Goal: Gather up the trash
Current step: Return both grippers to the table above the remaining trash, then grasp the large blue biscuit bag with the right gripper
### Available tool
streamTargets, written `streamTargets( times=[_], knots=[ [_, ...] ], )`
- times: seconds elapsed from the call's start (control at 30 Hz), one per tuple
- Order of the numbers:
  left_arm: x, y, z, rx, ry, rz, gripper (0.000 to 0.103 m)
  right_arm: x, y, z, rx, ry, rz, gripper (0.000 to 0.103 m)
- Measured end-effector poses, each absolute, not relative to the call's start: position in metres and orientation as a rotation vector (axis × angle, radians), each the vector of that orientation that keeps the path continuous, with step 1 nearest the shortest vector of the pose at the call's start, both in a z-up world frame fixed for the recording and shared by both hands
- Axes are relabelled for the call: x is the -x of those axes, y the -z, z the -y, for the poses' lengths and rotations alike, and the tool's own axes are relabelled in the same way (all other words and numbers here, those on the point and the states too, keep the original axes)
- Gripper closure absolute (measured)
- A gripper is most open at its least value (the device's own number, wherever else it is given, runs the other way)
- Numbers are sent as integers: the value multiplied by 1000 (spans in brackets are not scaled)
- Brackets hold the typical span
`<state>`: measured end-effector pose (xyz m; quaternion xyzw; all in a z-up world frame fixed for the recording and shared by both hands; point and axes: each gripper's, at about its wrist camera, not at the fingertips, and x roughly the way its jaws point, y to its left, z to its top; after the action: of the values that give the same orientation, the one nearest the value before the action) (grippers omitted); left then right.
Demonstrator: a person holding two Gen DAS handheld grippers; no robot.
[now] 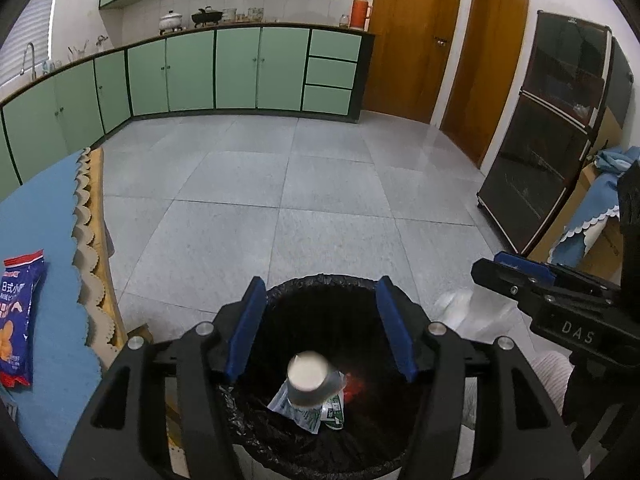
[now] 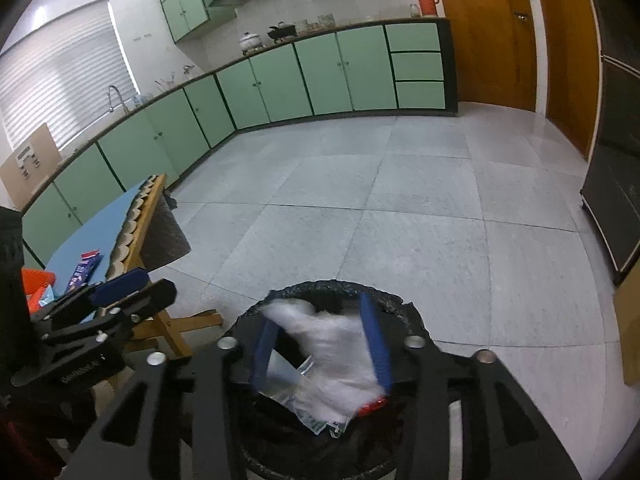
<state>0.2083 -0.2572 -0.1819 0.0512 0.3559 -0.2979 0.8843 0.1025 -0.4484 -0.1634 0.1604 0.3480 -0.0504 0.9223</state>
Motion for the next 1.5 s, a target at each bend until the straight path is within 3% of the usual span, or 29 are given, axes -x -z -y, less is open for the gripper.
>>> streamTargets(
  times=[0.17, 0.3, 0.47, 0.77, 1.5],
  knots=[
    [-208, 164, 244, -91, 597, -701, 47, -98, 149, 443, -310, 116, -681, 41],
    [-200, 136, 217, -77, 558, -617, 39, -96, 126, 429, -288, 125, -624, 13],
    [-188, 99, 169, -59, 469, -530, 33, -99, 94, 398, -284, 50, -549, 6],
    [-159, 75, 78, -72, 221, -451, 29, -114, 69, 303, -214, -159, -471, 6],
    [-89, 98, -70, -10, -121, -478, 29, -98, 100, 128, -31, -505, -494, 13]
  ],
)
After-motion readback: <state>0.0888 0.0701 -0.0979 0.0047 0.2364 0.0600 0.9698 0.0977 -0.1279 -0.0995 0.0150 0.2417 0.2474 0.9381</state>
